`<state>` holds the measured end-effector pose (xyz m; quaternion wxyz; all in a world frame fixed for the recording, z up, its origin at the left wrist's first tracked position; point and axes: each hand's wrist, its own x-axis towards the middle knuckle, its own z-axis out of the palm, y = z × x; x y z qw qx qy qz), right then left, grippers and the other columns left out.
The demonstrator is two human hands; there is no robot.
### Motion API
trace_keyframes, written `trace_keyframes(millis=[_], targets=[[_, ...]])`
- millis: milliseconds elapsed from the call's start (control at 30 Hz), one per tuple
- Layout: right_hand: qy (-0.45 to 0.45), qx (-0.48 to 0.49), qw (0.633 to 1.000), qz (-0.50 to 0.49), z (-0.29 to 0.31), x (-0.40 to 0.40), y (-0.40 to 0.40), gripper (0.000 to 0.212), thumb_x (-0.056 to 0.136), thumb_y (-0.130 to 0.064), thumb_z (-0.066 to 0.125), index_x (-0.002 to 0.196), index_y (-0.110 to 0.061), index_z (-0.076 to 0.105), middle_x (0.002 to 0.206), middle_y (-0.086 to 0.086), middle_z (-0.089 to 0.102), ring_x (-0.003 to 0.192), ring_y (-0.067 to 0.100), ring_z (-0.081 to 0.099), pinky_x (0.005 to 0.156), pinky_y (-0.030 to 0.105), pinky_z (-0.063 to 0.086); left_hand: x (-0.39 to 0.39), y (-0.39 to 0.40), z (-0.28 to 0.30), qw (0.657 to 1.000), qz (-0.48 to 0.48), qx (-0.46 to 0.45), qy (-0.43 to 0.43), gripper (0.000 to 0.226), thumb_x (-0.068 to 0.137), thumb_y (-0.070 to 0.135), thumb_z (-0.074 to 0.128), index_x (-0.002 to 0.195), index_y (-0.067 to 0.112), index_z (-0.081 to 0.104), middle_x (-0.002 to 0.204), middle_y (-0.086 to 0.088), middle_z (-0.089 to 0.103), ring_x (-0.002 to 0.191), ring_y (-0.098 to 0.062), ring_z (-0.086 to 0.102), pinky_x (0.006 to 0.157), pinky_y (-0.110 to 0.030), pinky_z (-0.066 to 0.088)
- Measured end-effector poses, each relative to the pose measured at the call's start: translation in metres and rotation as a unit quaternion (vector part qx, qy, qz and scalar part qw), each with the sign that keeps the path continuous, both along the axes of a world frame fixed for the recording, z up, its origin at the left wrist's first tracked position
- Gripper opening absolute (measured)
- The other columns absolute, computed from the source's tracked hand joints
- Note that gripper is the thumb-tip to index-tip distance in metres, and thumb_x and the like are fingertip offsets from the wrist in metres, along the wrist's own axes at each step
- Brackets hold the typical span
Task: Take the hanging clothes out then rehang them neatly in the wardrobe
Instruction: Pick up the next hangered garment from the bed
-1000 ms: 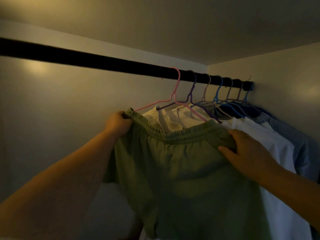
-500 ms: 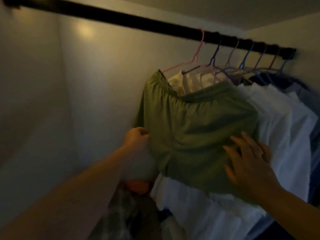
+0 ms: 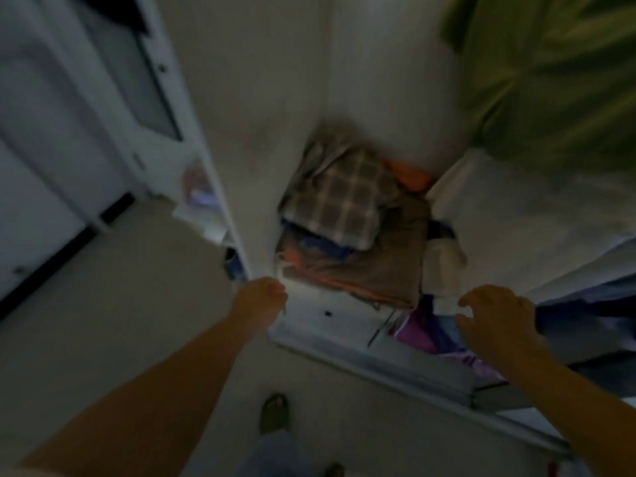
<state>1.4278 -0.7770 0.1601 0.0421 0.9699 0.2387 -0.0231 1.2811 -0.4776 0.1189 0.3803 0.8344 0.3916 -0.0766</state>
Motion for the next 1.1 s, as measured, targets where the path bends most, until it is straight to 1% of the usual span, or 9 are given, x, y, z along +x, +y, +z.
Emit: trace_keyframes(millis=[100, 233, 400, 500, 733, 900, 1000, 1033, 1100], targets=[[0.064, -0.039, 0.995, 0.060, -0.033, -0.045, 0.026, 0.027, 0.092, -0.029, 0.044, 0.109, -0.021, 0.064, 0.118, 0.002, 0.061, 0.110, 0.023, 0.054, 0.088, 0.034, 0.041, -0.099, 0.006, -0.030, 0.995, 0.063, 0.028, 0.072, 0.034, 0.096, 0.027, 0.042, 0.119, 0.010, 0.061, 0.131, -0.012, 0.057, 0.123, -0.028, 0.051, 0.102, -0.030, 0.037], [0.137, 0.000, 0.987, 0.079, -0.072, -0.111, 0.063, 0.027, 0.088, -0.027, 0.051, 0.110, -0.019, 0.064, 0.114, 0.005, 0.062, 0.108, 0.026, 0.056, 0.092, 0.035, 0.043, -0.228, -0.002, -0.053, 0.968, 0.229, -0.021, 0.104, 0.029, 0.090, 0.021, 0.053, 0.115, 0.009, 0.065, 0.122, -0.014, 0.063, 0.115, -0.029, 0.057, 0.097, -0.031, 0.042], [0.179, -0.115, 0.953, 0.216, -0.118, -0.200, 0.107, 0.023, 0.089, -0.027, 0.049, 0.101, -0.016, 0.065, 0.110, 0.007, 0.064, 0.105, 0.027, 0.057, 0.087, 0.031, 0.043, -0.382, -0.030, -0.066, 0.911, 0.374, -0.088, 0.151, 0.025, 0.090, 0.015, 0.052, 0.108, 0.005, 0.067, 0.112, -0.017, 0.065, 0.112, -0.031, 0.058, 0.095, -0.032, 0.043], [0.186, -0.131, 0.934, 0.275, -0.129, -0.257, 0.135, 0.024, 0.090, -0.027, 0.048, 0.102, -0.016, 0.066, 0.112, 0.008, 0.064, 0.106, 0.027, 0.058, 0.086, 0.030, 0.044, -0.470, -0.054, -0.070, 0.877, 0.439, -0.115, 0.159, 0.017, 0.090, 0.014, 0.051, 0.095, 0.009, 0.067, 0.102, -0.018, 0.065, 0.107, -0.034, 0.060, 0.079, -0.028, 0.044], [0.188, -0.204, 0.877, 0.393, -0.137, -0.383, 0.205, 0.033, 0.092, -0.035, 0.042, 0.118, -0.023, 0.058, 0.125, 0.002, 0.057, 0.114, 0.021, 0.054, 0.092, 0.029, 0.042, -0.632, -0.106, -0.071, 0.802, 0.551, -0.145, 0.179, 0.033, 0.090, 0.023, 0.056, 0.120, 0.008, 0.062, 0.131, -0.013, 0.057, 0.120, -0.030, 0.053, 0.098, -0.031, 0.041], [0.145, -0.249, 0.830, 0.478, -0.140, -0.448, 0.256, 0.020, 0.087, -0.032, 0.044, 0.084, -0.023, 0.062, 0.099, 0.000, 0.065, 0.091, 0.020, 0.061, 0.072, 0.025, 0.046, -0.694, -0.143, -0.080, 0.759, 0.601, -0.164, 0.189, 0.034, 0.094, 0.020, 0.050, 0.123, 0.006, 0.060, 0.136, -0.013, 0.054, 0.125, -0.029, 0.050, 0.100, -0.030, 0.040], [0.149, -0.263, 0.811, 0.502, -0.146, -0.479, 0.293, 0.032, 0.086, -0.026, 0.045, 0.055, -0.022, 0.041, 0.066, -0.003, 0.048, 0.074, 0.018, 0.054, 0.054, 0.023, 0.033, -0.711, -0.158, -0.084, 0.726, 0.640, -0.170, 0.185, 0.039, 0.101, 0.020, 0.032, 0.135, 0.014, 0.049, 0.146, -0.004, 0.043, 0.135, -0.021, 0.040, 0.108, -0.029, 0.033], [0.145, -0.269, 0.802, 0.513, -0.147, -0.489, 0.306, 0.036, 0.086, -0.024, 0.045, 0.051, -0.022, 0.035, 0.061, -0.004, 0.042, 0.071, 0.018, 0.051, 0.053, 0.023, 0.031, -0.716, -0.160, -0.083, 0.727, 0.642, -0.166, 0.178, 0.040, 0.102, 0.019, 0.028, 0.137, 0.016, 0.047, 0.147, -0.002, 0.042, 0.137, -0.018, 0.037, 0.110, -0.029, 0.031], [0.122, -0.283, 0.785, 0.538, -0.149, -0.509, 0.334, 0.035, 0.088, -0.028, 0.043, 0.053, -0.025, 0.038, 0.071, -0.004, 0.051, 0.076, 0.018, 0.055, 0.062, 0.024, 0.040, -0.725, -0.164, -0.094, 0.706, 0.658, -0.204, 0.162, 0.040, 0.101, 0.015, 0.030, 0.135, 0.014, 0.049, 0.145, -0.003, 0.045, 0.136, -0.019, 0.039, 0.110, -0.031, 0.031]])
